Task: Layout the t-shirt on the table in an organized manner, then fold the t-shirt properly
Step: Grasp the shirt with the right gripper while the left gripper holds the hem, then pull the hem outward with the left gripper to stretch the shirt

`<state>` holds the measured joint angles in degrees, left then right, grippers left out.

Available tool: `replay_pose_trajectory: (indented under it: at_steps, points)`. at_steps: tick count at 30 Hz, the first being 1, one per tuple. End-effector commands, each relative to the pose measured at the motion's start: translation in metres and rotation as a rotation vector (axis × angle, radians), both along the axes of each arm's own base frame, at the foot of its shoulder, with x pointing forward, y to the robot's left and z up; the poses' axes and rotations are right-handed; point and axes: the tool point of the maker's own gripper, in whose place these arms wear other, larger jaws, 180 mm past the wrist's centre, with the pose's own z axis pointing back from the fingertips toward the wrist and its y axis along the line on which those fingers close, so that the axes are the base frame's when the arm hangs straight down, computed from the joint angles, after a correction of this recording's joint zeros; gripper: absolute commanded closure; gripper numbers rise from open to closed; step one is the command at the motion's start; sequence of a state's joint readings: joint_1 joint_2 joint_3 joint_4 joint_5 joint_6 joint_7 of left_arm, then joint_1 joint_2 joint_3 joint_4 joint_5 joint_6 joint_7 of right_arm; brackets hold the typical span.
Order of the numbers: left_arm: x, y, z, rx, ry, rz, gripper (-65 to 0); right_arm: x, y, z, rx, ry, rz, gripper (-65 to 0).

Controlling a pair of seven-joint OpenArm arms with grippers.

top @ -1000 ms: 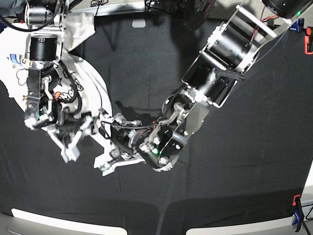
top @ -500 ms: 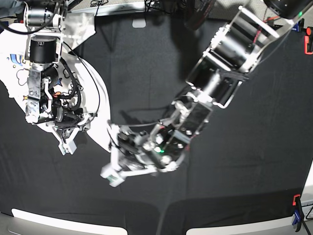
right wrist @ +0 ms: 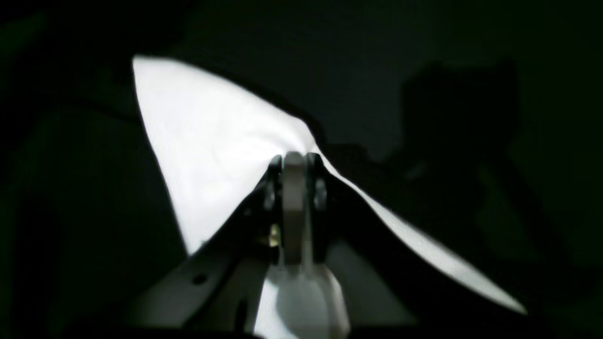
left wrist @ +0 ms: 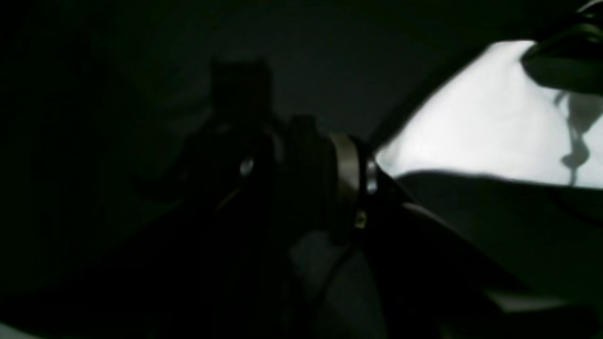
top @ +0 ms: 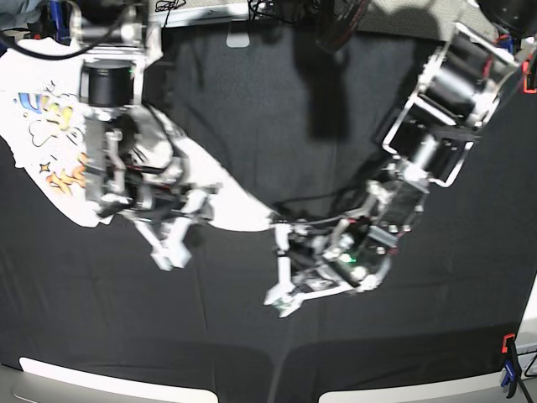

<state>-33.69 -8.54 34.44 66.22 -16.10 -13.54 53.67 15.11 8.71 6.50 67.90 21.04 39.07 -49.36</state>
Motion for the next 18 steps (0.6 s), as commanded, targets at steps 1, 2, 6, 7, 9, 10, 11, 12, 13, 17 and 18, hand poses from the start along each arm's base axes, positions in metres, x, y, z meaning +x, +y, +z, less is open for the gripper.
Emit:
replay_pose_trajectory:
  at_steps: [1,2,6,7,9,10,11,12,13,17,18]
  points:
    - [0.013,-0.003,0.020,-0.027,-0.053,-0.002,-17.7,0.021,0.013,0.028,0.048,-0.089,0.012,0.0]
    - [0.014,0.004,0.018,-0.014,-0.052,0.006,-17.7,0.026,0.023,0.033,0.061,-0.103,0.019,0.0]
    - [0.015,0.033,0.010,0.030,-0.027,0.037,-17.7,0.044,0.051,0.048,0.018,-0.138,0.056,0.0]
    - [0.013,0.037,0.008,0.024,-0.006,0.044,-17.7,0.047,0.054,0.052,0.019,-0.143,0.060,0.0]
    - [0.007,0.041,0.006,-0.014,0.042,0.055,-17.7,0.050,0.057,0.057,0.013,-0.142,0.068,0.0]
    - [0.005,0.042,0.006,-0.038,0.063,0.061,-17.7,0.050,0.055,0.057,0.000,-0.131,0.074,0.0]
    - [0.004,0.042,0.006,-0.063,0.076,0.064,-17.7,0.051,0.053,0.057,-0.014,-0.121,0.079,-0.7]
    - [0.003,0.043,0.007,-0.081,0.083,0.069,-17.7,0.050,0.050,0.056,-0.030,-0.107,0.082,-8.8]
    - [0.003,0.042,0.008,-0.094,0.087,0.069,-17.7,0.050,0.044,0.055,-0.044,-0.096,0.082,-16.7]
    - [0.004,0.043,0.008,-0.096,0.082,0.071,-17.7,0.040,0.023,0.047,-0.087,-0.021,0.091,-31.9]
    - [0.005,0.042,0.009,-0.103,0.075,0.070,-17.7,0.036,0.016,0.045,-0.101,0.001,0.092,-31.9]
